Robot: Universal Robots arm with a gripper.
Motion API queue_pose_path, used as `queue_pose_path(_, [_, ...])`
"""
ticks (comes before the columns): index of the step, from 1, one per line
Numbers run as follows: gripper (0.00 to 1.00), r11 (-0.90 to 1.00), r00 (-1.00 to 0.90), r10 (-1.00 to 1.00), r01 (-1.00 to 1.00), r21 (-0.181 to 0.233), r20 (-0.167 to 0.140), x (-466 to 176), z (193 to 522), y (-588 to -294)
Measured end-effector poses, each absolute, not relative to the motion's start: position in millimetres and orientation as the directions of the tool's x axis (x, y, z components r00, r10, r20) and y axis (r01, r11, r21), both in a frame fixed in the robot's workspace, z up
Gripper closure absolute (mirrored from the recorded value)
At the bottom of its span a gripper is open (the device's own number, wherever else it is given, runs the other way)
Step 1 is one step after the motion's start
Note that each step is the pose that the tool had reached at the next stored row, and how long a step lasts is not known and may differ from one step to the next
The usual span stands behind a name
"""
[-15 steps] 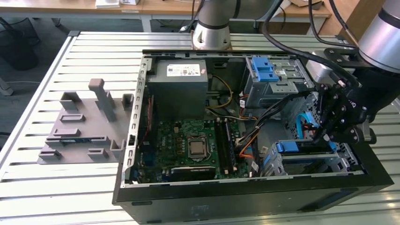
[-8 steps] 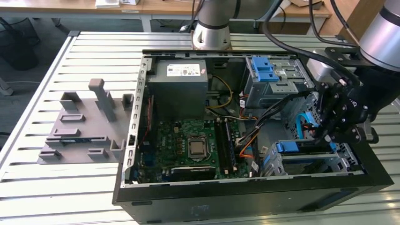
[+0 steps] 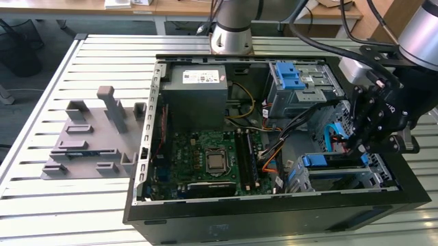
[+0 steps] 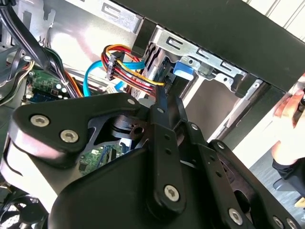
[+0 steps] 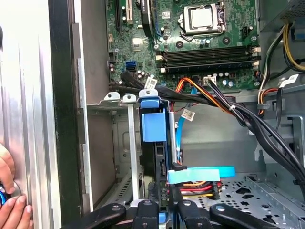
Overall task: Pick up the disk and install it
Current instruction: 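Insert the first disk wire, then insert the second disk wire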
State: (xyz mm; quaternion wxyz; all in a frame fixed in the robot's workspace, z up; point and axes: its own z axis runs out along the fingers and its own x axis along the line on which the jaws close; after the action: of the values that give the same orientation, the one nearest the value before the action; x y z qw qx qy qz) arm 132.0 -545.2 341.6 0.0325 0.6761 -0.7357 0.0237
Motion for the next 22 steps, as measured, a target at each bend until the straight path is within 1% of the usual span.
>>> queue_pose_path(4, [0.78, 0.085, -0.084, -0.993, -0.996, 0.009, 0.079, 132.0, 342.5, -545.1])
queue_pose_path(6, [0.89, 0.085, -0.084, -0.993, -0.996, 0.009, 0.080, 132.0, 342.7, -545.2])
queue_pose_path(22, [0.89, 0.085, -0.084, -0.993, -0.996, 0.009, 0.080, 132.0, 344.0, -545.1])
